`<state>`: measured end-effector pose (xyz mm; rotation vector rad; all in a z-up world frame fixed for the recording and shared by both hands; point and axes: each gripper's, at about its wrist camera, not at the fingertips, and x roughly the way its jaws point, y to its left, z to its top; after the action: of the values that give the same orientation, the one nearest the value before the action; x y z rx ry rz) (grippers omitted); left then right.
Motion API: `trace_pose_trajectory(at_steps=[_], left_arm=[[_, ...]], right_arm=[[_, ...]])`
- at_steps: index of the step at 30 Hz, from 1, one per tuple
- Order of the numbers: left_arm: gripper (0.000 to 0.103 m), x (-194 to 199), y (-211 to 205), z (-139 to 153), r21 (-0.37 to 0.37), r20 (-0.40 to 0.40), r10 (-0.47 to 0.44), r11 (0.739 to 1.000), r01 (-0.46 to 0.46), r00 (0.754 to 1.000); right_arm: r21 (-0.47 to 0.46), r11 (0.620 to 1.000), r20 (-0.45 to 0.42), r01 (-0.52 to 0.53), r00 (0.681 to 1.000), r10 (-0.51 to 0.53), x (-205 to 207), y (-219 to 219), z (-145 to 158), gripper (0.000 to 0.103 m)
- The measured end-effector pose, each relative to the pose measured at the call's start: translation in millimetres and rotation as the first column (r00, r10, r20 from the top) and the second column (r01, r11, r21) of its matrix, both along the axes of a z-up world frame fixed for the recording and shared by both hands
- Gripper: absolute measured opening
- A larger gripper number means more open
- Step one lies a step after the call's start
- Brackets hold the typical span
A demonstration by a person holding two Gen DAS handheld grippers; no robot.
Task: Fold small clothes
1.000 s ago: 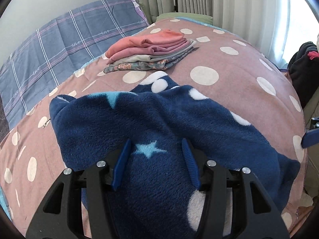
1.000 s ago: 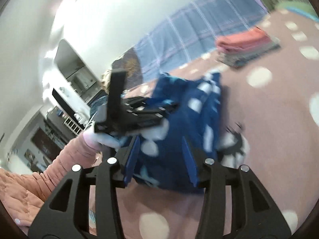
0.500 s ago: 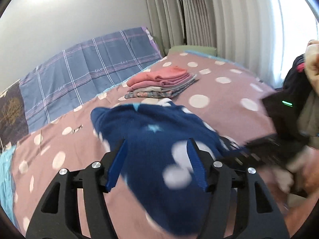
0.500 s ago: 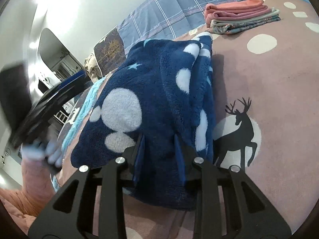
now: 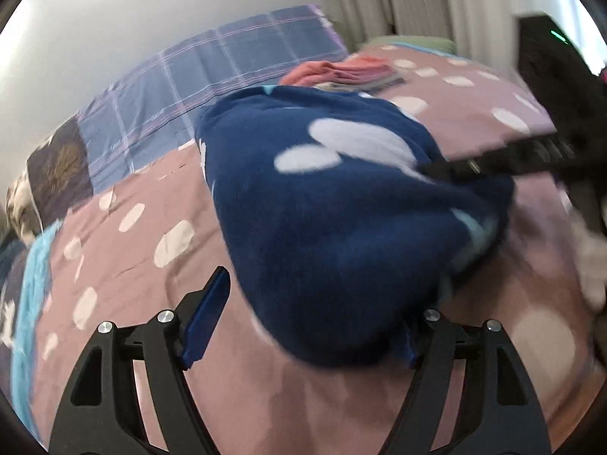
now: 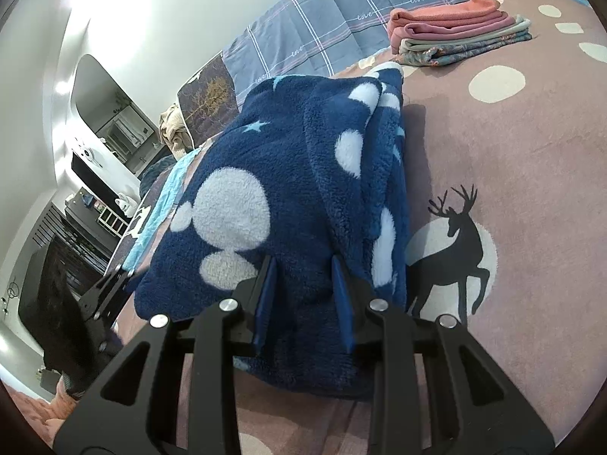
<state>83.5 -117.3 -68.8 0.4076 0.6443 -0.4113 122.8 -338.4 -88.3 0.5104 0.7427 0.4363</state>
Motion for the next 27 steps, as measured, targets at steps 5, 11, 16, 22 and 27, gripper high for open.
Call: trace_pose_trajectory(at_steps=[5,11,16,22,27], left_arm=[[0.078,2.9,18.3,-18.0,0.179,0.066,0.106,0.977,-0.116,0.992],[0.078,1.3,29.8,-15.9,0.131,0.013,0.125,0.983,-0.126,0.992],[0.07,-15.6,50.4,11.7,-0.033,-0.126,0.009,0.999,-0.013,0.992],[0.046,-15.1,72.5,78.2,-0.311,-0.092,-0.09,0.949,0.058,0.992],[0.045,42.7,35.0,71.6,-0.252,-0.045,-0.119,0.962,0.104,0.992]], right_arm=[[0.023,1.0,-0.007,0.006,1.0,-0.006,-0.8,-2.6,-3.2,0.024],[-0.007,1.0,-0.006,-0.005,1.0,0.005,1.0,2.7,-2.5,0.023],[-0.008,1.0,-0.001,-0.008,1.0,0.008,-2.8,-3.1,-3.3,0.024],[-0.037,0.999,0.009,-0.003,1.0,0.003,-4.1,2.4,-1.3,0.025],[-0.077,0.997,0.022,-0.001,1.0,0.003,-7.9,7.1,-0.1,0.027]])
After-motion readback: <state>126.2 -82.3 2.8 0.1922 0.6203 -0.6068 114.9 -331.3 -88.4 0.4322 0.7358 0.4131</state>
